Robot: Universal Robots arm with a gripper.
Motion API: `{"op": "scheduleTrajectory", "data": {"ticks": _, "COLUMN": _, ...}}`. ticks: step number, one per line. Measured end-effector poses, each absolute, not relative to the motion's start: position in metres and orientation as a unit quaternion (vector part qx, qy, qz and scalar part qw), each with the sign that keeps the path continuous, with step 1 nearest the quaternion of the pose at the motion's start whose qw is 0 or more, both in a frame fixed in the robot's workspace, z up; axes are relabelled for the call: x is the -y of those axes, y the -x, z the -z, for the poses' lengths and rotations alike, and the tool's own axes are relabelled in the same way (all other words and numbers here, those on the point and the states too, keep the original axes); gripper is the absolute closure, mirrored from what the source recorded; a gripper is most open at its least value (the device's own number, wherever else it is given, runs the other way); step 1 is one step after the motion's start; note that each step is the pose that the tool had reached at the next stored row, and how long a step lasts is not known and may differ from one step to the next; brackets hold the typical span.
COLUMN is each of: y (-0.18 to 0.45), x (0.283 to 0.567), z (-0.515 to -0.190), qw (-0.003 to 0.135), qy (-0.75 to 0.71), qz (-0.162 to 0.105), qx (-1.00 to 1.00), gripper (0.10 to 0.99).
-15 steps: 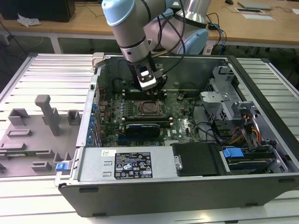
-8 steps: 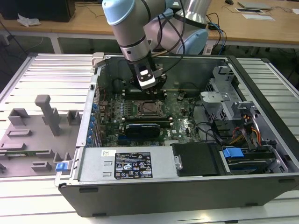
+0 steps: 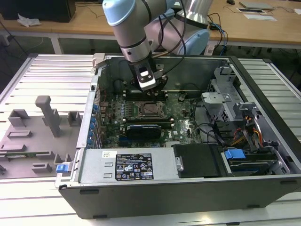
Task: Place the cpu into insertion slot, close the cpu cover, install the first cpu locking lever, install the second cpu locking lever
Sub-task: 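Install the first cpu locking lever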
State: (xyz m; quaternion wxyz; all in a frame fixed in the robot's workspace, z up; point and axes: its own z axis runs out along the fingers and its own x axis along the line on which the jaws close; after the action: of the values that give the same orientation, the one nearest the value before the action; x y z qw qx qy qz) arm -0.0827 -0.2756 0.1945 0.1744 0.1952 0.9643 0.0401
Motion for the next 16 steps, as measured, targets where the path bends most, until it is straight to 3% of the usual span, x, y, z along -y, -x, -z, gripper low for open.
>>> {"op": "scheduleTrajectory", "data": {"ticks": 16, "y": 0.0837, "x": 0.2817, "z": -0.1927, "qw": 0.175, "qy": -0.198, "qz": -0.057, "qx": -0.963, "gripper": 0.98}}
